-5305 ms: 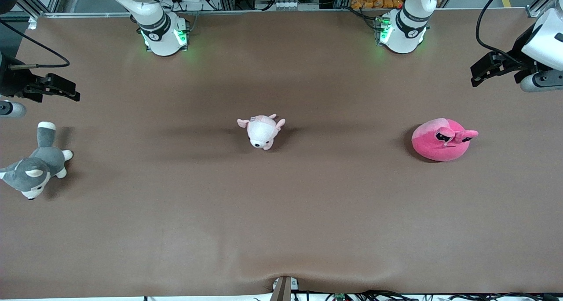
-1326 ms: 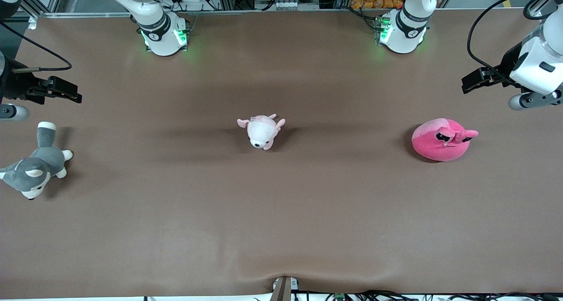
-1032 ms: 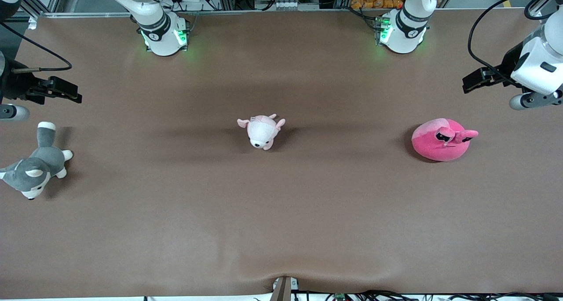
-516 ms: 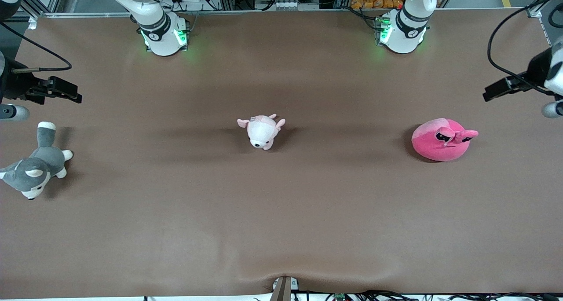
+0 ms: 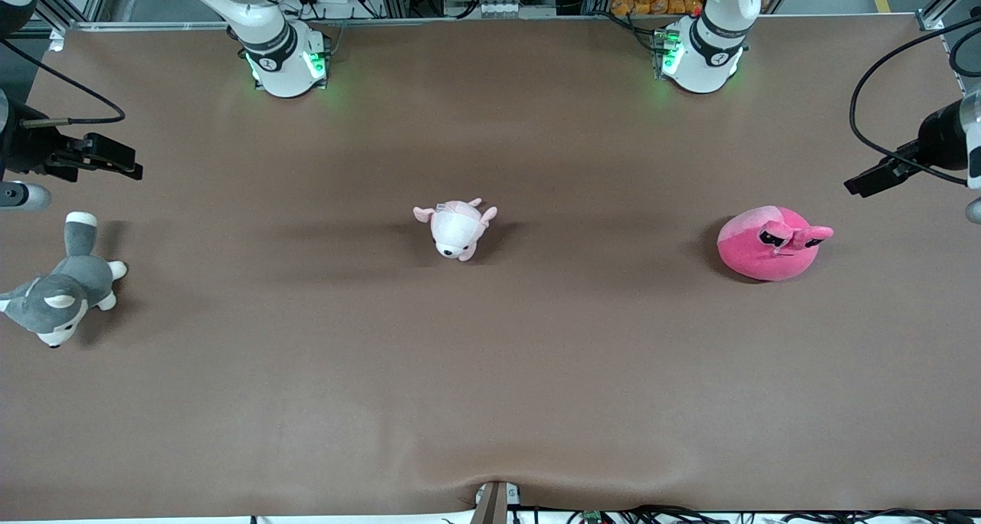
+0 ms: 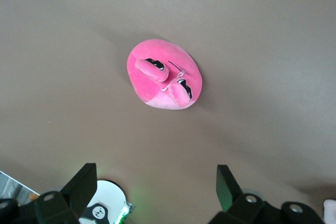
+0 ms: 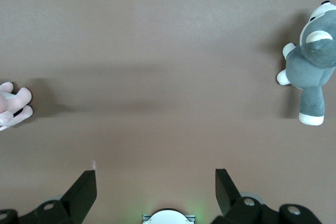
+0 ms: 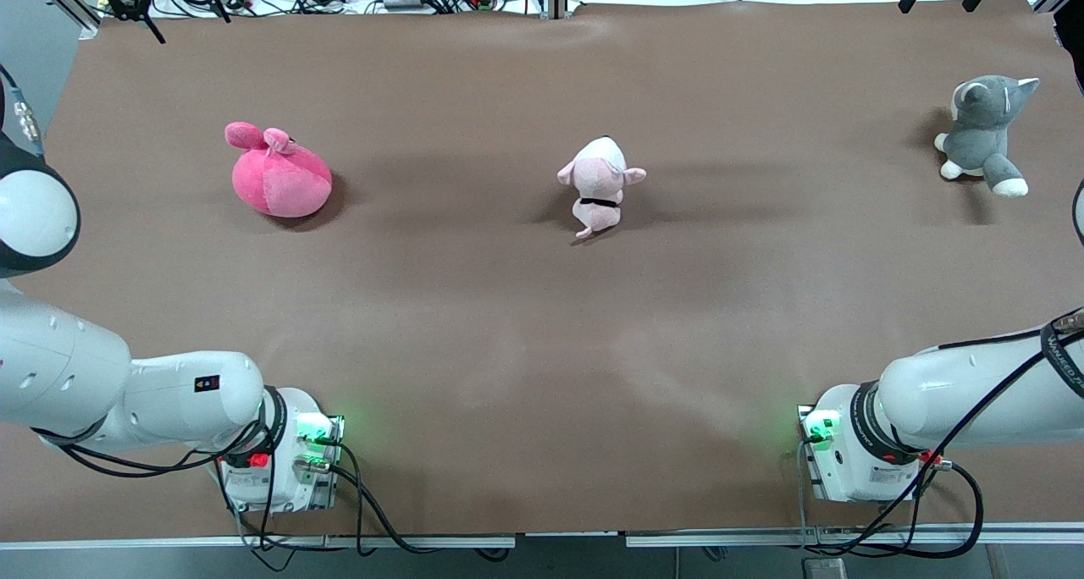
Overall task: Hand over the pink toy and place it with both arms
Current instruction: 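Move the left gripper down over the pink plush toy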
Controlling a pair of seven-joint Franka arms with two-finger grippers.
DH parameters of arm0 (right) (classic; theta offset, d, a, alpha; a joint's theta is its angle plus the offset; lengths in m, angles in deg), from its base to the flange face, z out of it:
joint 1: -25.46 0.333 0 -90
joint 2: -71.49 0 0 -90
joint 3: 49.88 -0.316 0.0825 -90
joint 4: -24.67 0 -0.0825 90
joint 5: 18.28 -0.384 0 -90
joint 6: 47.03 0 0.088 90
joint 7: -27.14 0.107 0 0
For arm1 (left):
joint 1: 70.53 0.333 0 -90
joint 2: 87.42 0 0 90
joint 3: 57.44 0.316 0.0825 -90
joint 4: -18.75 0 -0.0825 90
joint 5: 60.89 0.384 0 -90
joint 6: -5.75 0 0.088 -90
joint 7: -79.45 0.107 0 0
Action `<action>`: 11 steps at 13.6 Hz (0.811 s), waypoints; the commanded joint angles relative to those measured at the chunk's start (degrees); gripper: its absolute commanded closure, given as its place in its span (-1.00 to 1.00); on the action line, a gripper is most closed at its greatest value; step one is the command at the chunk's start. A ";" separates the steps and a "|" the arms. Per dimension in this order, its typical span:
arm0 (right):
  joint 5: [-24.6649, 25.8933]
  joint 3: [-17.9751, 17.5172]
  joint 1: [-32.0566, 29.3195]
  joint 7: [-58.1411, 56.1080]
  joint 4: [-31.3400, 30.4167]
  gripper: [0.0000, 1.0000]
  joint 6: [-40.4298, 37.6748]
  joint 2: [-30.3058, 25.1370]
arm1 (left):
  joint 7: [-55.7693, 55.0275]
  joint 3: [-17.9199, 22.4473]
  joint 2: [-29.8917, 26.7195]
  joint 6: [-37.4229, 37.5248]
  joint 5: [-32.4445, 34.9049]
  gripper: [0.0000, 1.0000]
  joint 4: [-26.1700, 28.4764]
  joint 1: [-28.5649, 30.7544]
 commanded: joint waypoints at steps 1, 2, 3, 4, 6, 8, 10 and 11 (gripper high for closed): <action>0.78 -0.12 0.00 -0.14 0.29 -1.00 -0.01 0.11 | -3.23 -0.16 1.26 0.53 -0.23 -1.00 -0.94 0.13; 0.78 -0.12 0.00 -0.14 0.29 -1.00 -0.01 0.03 | -3.41 -0.16 1.44 0.53 -0.23 -1.00 -0.94 0.30; 0.78 -0.12 0.00 -0.14 0.29 -1.00 0.08 0.11 | -3.41 -0.16 1.44 0.53 -0.40 -1.00 -0.94 0.48; 0.78 -0.12 0.00 -0.14 0.29 -1.00 -0.01 0.03 | -3.50 -0.16 1.44 0.62 -0.49 -1.00 -0.85 0.65; 0.78 -0.12 0.09 -0.14 0.29 -1.00 -0.01 0.29 | -4.46 -0.16 1.88 0.62 -0.49 -1.00 -0.85 0.65; 0.78 -0.12 0.09 -0.14 0.29 -1.00 0.08 0.29 | -5.96 -0.07 2.06 0.62 -0.32 -1.00 -1.20 0.48; 0.78 -0.12 0.09 -0.14 0.29 -1.00 0.08 0.29 | -6.14 -0.07 2.76 0.53 -0.05 -1.00 -1.73 0.30; 0.78 -0.12 0.09 -0.14 0.29 -1.00 0.08 0.29 | -6.23 -0.16 2.76 0.44 -0.57 -1.00 -1.64 0.48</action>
